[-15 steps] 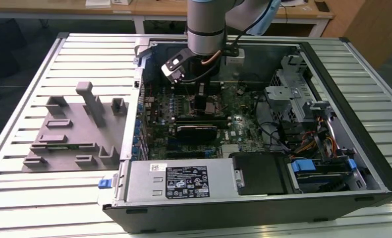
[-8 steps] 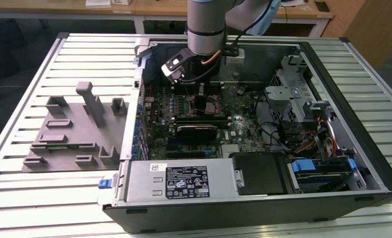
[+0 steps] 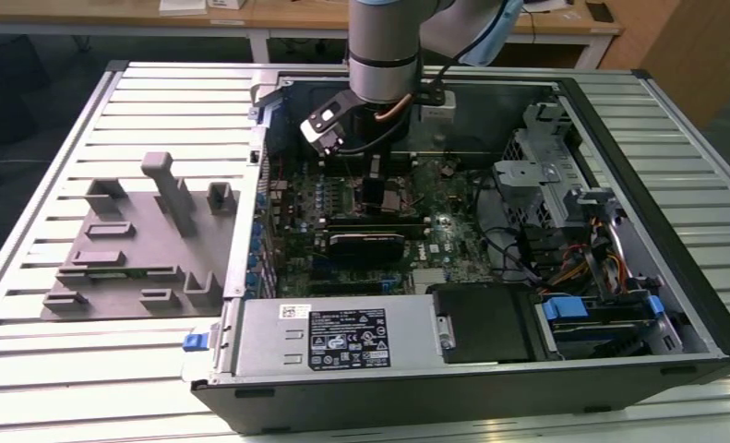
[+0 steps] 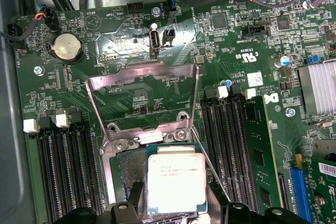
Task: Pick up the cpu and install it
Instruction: 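Place the cpu into insertion slot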
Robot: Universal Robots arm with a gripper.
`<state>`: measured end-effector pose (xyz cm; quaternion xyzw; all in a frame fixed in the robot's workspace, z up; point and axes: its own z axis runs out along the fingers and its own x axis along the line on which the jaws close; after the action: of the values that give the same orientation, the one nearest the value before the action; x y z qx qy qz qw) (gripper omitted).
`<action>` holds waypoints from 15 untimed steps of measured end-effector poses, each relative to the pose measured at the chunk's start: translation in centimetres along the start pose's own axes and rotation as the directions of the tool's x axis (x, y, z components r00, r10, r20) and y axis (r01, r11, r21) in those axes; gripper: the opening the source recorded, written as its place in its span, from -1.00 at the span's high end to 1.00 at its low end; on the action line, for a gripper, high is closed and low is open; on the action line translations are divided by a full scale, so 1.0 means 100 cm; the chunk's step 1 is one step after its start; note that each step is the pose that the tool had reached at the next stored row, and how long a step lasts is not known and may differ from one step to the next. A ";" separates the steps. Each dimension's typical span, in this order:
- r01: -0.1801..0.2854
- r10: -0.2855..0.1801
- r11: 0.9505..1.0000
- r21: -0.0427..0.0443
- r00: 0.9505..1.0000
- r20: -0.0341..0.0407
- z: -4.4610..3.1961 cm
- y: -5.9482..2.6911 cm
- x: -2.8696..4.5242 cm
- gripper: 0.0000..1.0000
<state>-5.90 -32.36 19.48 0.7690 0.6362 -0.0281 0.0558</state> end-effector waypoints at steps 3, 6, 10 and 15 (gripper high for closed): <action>0.000 0.000 1.000 0.000 1.000 0.000 0.0000 0.0000 -0.0001 -0.18; 0.000 0.000 1.000 0.000 1.000 0.000 0.0000 0.0000 0.0000 -0.18; 0.000 0.000 1.000 0.000 1.000 0.000 -0.0001 0.0000 -0.0001 -0.04; 0.000 0.000 1.000 0.000 1.000 -0.001 0.0000 0.0000 0.0000 -0.04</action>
<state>-5.90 -32.37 19.48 0.7690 0.6362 -0.0277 0.0553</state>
